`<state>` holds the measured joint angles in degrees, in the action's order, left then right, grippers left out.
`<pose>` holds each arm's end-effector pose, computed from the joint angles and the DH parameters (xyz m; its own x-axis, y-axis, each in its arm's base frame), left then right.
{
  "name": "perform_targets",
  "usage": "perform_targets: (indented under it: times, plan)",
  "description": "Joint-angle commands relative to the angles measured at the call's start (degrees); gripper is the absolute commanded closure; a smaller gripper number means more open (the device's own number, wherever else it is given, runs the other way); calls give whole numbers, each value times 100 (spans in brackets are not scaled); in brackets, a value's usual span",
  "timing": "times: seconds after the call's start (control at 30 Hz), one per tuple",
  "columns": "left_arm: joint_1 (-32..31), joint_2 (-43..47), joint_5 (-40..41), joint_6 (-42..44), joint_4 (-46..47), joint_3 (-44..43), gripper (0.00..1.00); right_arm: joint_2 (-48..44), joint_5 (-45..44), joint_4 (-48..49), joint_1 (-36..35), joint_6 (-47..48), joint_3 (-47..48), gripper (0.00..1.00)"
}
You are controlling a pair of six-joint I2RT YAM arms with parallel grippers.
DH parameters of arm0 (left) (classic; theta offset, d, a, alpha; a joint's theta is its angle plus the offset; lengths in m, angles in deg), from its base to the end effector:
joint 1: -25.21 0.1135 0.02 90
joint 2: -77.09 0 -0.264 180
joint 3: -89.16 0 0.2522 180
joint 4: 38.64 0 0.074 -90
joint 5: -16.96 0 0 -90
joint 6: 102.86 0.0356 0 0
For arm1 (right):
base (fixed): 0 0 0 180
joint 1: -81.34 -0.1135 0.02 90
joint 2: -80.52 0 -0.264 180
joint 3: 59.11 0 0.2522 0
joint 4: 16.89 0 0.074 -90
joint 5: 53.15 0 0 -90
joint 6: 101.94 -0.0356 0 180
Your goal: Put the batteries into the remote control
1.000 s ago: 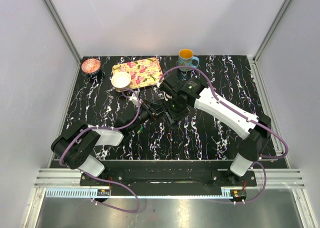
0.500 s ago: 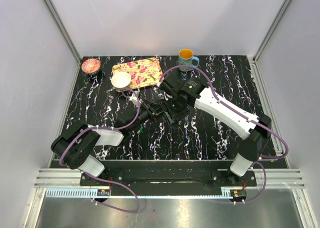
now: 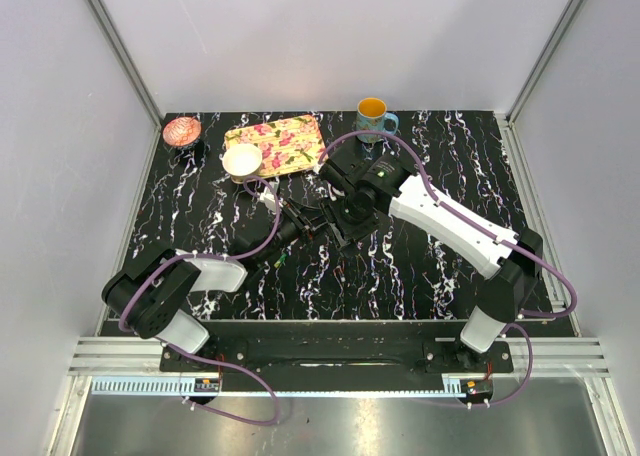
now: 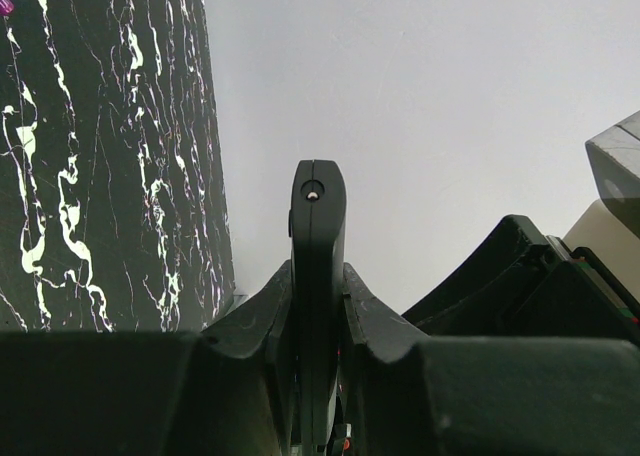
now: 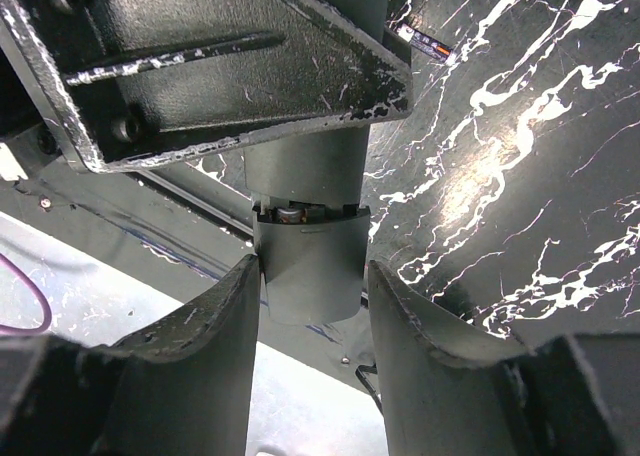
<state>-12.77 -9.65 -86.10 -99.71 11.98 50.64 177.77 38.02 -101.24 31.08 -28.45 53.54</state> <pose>0.2170 -0.1796 0.1936 -0.7744 -0.6294 -0.0644 0.0757 0.0088 -0.9971 0.2141 0.2587 0.3401 -0.7919 -0.5080 -0.3390 -0.5720 0.8114 0.1203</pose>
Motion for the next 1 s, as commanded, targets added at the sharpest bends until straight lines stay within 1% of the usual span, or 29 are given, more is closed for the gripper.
perform_targets:
  times: [0.0, 0.43, 0.67, 0.97]
  plan:
    - [-61, 87, -56, -201, 681, -161, 100, -5, 59, 186, -10, -62, 227, 50]
    - [-61, 70, -65, -192, 655, -179, 100, 22, 77, 177, -10, -98, 306, 51]
    - [-61, 87, -48, -210, 699, -126, 100, -4, -82, 98, -10, -45, 324, 47]
    - [-70, 96, -21, -201, 681, -109, 100, -22, -82, 89, -19, -62, 376, 42]
